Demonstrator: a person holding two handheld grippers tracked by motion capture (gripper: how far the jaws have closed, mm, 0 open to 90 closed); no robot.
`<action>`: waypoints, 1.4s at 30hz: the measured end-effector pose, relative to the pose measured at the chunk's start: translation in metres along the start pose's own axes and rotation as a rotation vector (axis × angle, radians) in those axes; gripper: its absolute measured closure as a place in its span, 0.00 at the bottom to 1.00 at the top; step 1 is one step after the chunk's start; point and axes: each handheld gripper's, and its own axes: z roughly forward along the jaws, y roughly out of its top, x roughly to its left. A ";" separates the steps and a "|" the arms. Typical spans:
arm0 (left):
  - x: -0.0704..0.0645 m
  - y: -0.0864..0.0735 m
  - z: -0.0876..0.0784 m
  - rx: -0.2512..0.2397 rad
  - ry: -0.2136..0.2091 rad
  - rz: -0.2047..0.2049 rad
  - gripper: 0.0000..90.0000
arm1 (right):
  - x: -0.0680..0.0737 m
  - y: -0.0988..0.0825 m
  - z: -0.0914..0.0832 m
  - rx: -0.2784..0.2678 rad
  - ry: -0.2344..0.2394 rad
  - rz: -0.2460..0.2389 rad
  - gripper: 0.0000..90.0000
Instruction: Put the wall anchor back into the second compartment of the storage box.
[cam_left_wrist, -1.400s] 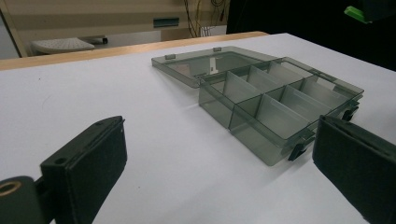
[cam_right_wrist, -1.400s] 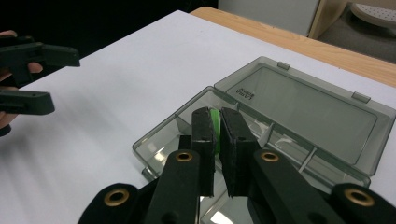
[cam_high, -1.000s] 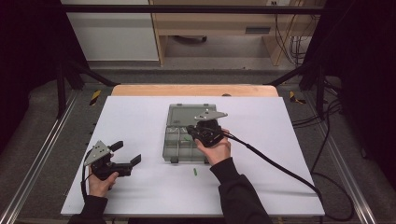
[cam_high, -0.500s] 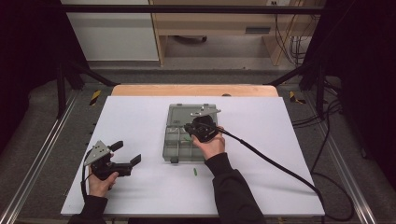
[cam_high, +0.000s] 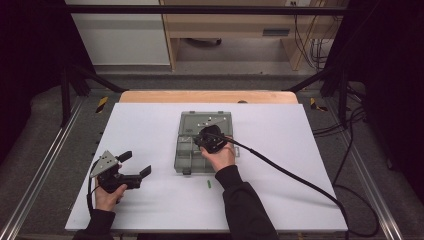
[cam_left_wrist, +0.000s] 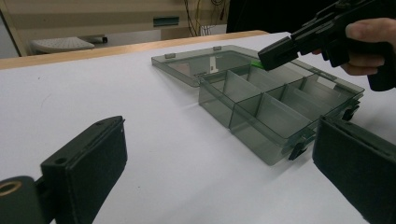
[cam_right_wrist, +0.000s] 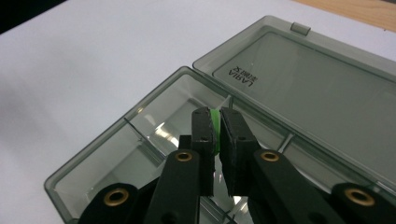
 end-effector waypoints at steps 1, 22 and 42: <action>0.000 0.000 0.000 0.000 0.000 0.000 0.03 | 0.000 -0.001 0.002 0.007 -0.001 0.000 0.94; 0.000 0.000 0.000 0.003 0.001 0.002 0.03 | -0.001 0.002 -0.006 -0.040 -0.026 -0.034 0.67; 0.000 0.000 0.000 0.005 0.002 0.006 0.03 | 0.001 -0.008 -0.095 -0.210 -0.042 -0.067 0.09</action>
